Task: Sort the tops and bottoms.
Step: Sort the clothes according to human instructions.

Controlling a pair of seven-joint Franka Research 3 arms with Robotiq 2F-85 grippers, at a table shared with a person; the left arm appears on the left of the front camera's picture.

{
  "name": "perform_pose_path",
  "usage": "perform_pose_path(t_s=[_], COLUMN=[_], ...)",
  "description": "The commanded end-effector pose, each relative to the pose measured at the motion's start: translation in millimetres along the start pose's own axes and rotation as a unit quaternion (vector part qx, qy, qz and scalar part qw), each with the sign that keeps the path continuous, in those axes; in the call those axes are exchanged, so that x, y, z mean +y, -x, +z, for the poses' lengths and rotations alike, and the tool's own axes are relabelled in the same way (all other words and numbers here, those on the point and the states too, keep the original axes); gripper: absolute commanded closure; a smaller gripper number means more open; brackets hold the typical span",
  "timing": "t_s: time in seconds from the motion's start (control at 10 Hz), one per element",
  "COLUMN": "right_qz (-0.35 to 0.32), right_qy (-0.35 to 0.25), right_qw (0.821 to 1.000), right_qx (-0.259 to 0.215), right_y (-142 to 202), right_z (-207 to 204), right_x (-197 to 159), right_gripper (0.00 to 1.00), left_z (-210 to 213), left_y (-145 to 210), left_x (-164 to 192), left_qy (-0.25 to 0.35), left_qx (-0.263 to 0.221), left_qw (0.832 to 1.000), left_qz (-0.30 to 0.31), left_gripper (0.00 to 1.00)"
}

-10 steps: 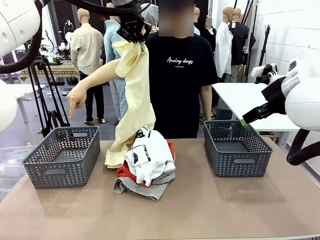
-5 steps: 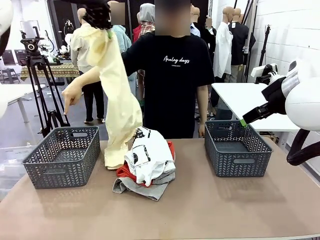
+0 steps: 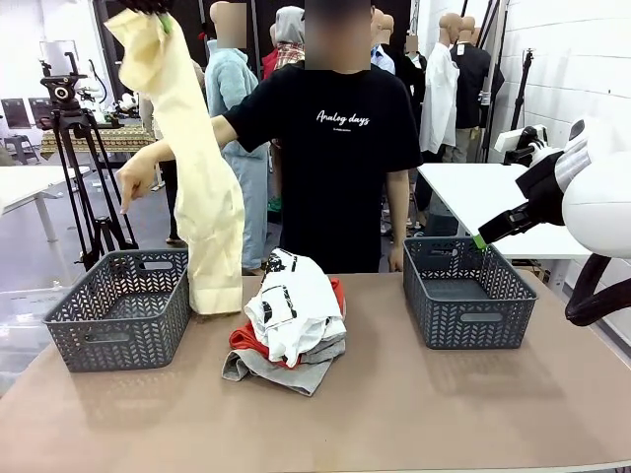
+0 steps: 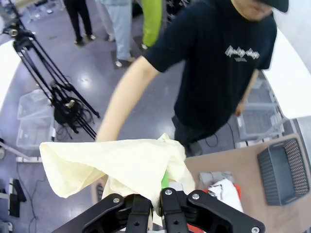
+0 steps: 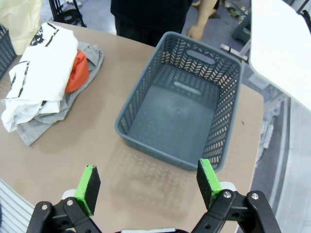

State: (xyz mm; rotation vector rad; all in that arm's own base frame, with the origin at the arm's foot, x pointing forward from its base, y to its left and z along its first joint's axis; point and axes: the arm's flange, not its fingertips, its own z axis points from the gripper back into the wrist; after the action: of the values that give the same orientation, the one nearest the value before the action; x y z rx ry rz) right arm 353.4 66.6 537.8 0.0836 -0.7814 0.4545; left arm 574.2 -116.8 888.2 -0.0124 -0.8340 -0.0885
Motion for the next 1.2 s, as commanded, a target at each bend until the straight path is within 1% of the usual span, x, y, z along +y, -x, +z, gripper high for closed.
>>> perform_pose_path(t_s=[0.0, 0.2, 0.3, 0.4, 0.5, 0.6, 0.7, 0.8, 0.9, 1.0, 1.1], right_qz=[0.001, 0.001, 0.001, 0.001, 0.001, 0.001, 0.001, 0.001, 0.001, 0.001, 0.001], right_qy=[-0.001, -0.001, -0.001, -0.001, -0.001, -0.001, -0.001, -0.001, -0.001, -0.001, -0.001], right_qw=[1.0, 1.0, 1.0, 1.0, 1.0, 1.0, 1.0, 1.0, 1.0, 1.0, 1.0], right_qx=[0.0, 0.0, 0.0, 0.0, 0.0, 0.0, 0.0, 0.0, 0.0, 0.0, 0.0], right_y=[0.4, 0.4, 0.4, 0.4, 0.4, 0.4, 0.4, 0.4, 0.4, 0.4, 0.4], right_z=[-1.7, -1.7, -1.7, -1.7, -1.7, -1.7, -1.7, -1.7, -1.7, -1.7, -1.7], right_x=[-0.8, -0.8, -0.8, -0.8, -0.8, -0.8, -0.8, -0.8, -0.8, -0.8, -0.8], right_gripper=[0.0, 0.0, 0.0, 0.0, 0.0, 0.0, 0.0, 0.0, 0.0, 0.0, 0.0], left_z=[11.2, 8.5, 14.5, 29.8, 52.4, 79.3, 90.9, 87.6, 78.5, 72.3, 71.7], left_y=[-98.1, -115.4, -114.5, -113.2, -110.5, -100.2, -84.1, -60.8, -33.3, -13.2, -2.6], left_x=[23.4, 71.7, 85.8, 96.0, 100.7, 97.5, 90.7, 81.6, 77.1, 84.4, 89.5], left_qy=[-0.046, -0.11, -0.121, -0.123, -0.106, -0.076, -0.052, -0.049, -0.053, -0.066, -0.084], left_qx=[-0.021, -0.007, -0.001, -0.008, -0.02, -0.032, -0.022, 0.008, 0.062, 0.086, 0.1], left_qw=[0.998, 0.994, 0.993, 0.992, 0.994, 0.996, 0.996, 0.994, 0.989, 0.988, 0.987], left_qz=[-0.027, -0.01, -0.007, -0.012, -0.019, -0.044, -0.074, -0.099, -0.122, -0.11, -0.09], left_gripper=[1.0, 1.0, 1.0, 1.0, 1.0, 1.0, 1.0, 1.0, 1.0, 1.0, 1.0])
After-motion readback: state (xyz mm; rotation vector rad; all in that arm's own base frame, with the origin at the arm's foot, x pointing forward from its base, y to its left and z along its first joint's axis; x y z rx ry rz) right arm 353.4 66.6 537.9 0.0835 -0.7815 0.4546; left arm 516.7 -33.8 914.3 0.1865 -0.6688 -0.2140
